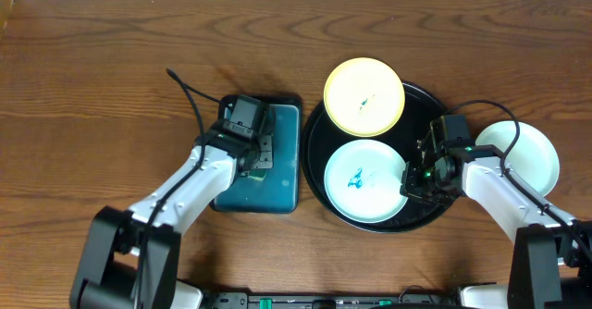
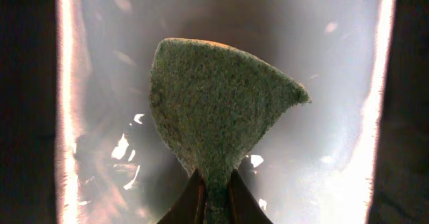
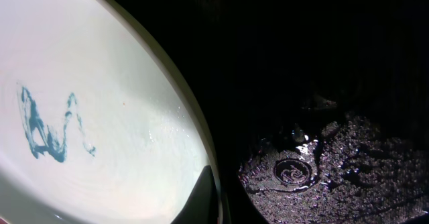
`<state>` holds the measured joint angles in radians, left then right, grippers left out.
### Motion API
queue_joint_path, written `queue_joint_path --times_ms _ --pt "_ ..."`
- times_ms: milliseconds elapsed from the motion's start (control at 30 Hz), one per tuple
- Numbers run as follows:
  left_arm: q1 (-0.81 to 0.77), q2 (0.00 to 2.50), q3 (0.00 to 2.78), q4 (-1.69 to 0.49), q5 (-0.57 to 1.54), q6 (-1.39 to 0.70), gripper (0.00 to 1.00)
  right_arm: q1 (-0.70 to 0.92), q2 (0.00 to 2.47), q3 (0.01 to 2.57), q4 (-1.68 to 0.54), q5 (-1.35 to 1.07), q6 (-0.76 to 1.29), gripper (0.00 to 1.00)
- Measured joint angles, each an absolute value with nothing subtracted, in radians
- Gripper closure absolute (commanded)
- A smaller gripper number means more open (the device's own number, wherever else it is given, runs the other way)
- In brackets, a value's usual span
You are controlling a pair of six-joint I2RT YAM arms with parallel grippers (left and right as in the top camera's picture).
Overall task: Clean dirty plates on tray and stack at the side
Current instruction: 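Dip the sponge in the soapy water with the left gripper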
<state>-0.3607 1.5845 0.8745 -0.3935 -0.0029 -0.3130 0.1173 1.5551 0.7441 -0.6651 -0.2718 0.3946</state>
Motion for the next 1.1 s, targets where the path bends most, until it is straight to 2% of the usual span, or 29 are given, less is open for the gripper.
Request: queue_joint_path --times_ms 400,767,1100 --pt "-0.361 1.502 0.875 -0.404 -0.003 -0.313 0.92 0.117 1.555 0.744 -0.666 -0.272 0.395 0.99" --pt "-0.361 1.662 0.878 -0.397 -0.003 -0.313 0.92 0.117 1.555 0.744 -0.667 -0.272 0.395 0.99" --pt "-0.361 1.694 0.901 -0.404 -0.003 -0.313 0.92 0.117 1.555 0.744 -0.668 -0.272 0.395 0.99"
